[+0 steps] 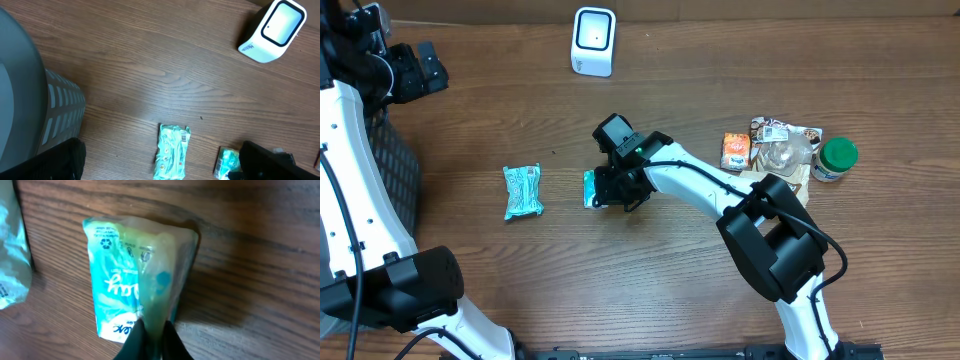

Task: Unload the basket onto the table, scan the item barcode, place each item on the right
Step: 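Lift the mint-green packet and carry it toward the scanner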

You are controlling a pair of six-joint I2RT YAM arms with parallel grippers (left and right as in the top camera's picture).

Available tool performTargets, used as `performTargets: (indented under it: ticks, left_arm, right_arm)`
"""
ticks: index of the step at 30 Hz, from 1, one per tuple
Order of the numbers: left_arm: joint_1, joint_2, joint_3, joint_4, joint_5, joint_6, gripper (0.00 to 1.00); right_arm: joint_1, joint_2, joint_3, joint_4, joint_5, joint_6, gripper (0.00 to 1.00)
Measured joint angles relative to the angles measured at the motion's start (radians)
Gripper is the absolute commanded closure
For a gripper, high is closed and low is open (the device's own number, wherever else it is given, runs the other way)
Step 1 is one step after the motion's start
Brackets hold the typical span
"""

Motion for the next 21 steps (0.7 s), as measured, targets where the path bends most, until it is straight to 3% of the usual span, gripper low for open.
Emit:
performTargets:
  ticks: [7, 14, 21]
  left_arm:
    - [0.000, 0.000, 0.000, 0.000, 0.000, 0.000, 0.00]
    - [0.000, 0.000, 0.000, 0.000, 0.000, 0.000, 0.00]
    - [0.000, 0.000, 0.000, 0.000, 0.000, 0.000, 0.01]
  right_arm:
    - [-0.025, 0.000, 0.000, -0.020, -0.129, -0.032, 0.96]
    - [-0.182, -0.033, 0.006, 0.003, -0.535, -0.142, 0.96]
    - [-0.352, -0.099, 0.021, 0.153, -0.972, -0.195, 0.96]
